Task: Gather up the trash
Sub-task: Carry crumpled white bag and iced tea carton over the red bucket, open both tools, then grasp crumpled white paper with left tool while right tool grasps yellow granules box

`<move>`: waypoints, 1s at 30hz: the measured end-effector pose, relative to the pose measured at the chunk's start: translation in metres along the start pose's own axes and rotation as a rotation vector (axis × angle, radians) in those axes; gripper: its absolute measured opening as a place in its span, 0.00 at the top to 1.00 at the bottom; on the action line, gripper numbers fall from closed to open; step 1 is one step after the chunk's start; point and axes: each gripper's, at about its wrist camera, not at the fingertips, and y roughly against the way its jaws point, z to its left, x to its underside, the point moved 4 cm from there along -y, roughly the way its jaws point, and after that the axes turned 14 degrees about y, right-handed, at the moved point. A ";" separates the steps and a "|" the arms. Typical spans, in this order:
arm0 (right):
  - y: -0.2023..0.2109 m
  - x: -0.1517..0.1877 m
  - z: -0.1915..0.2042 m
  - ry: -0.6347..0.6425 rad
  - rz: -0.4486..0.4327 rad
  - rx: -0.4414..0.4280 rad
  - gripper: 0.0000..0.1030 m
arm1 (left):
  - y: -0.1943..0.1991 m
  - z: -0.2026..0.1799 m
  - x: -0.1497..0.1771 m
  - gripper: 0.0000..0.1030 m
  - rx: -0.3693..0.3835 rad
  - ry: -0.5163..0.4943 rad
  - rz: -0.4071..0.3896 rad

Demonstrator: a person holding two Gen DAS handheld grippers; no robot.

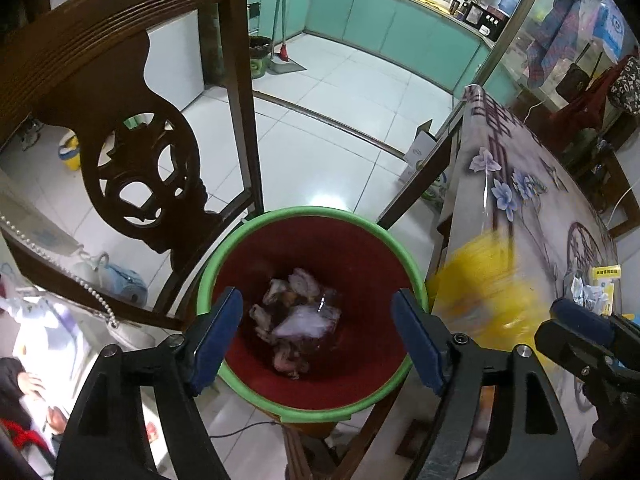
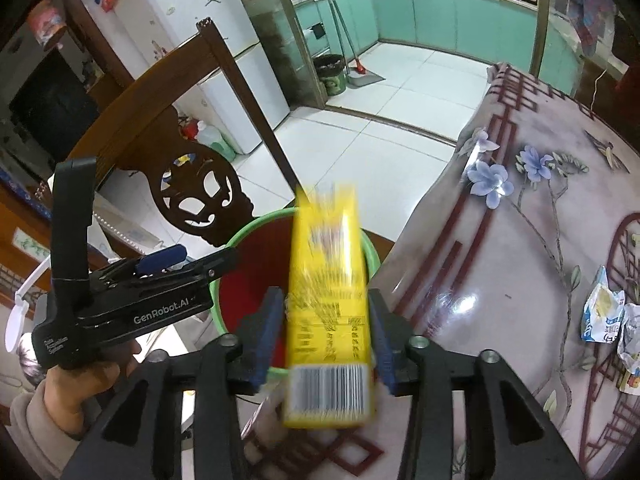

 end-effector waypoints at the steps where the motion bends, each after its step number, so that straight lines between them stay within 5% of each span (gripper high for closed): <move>1: 0.001 0.000 -0.001 -0.002 -0.005 0.007 0.55 | 0.000 0.000 0.000 0.25 0.000 -0.001 -0.001; 21: 0.080 0.050 -0.036 -0.082 -0.084 0.111 0.55 | 0.025 -0.042 0.021 0.25 0.039 -0.080 -0.024; 30: 0.139 0.127 -0.152 -0.230 -0.043 0.313 0.55 | 0.038 -0.105 0.058 0.25 0.096 -0.169 -0.014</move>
